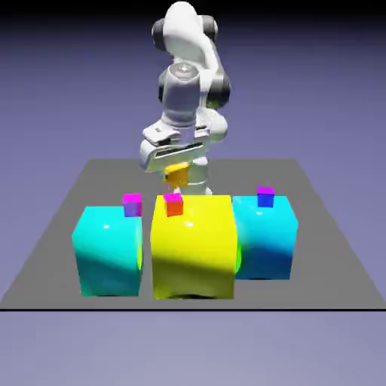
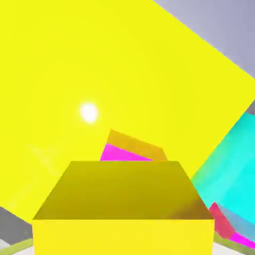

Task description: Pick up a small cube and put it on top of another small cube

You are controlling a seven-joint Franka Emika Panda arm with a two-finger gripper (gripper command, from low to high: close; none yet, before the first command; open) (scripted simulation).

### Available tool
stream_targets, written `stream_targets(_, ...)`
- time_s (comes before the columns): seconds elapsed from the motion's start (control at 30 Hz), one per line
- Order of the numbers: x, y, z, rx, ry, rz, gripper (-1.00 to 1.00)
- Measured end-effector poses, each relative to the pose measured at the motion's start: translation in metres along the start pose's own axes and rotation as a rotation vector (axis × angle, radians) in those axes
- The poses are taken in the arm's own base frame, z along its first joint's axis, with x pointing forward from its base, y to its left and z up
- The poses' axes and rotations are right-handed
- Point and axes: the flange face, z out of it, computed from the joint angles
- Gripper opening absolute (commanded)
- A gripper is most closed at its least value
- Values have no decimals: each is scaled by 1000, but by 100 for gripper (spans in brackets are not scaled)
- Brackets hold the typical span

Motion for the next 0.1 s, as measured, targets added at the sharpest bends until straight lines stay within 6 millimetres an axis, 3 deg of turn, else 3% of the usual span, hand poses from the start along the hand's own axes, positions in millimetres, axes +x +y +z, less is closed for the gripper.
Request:
stream_targets(0.07, 0, 0, 0, -2, 1, 0, 100)
stream_targets(0.1, 1, 1, -16, -3, 1, 0, 100)
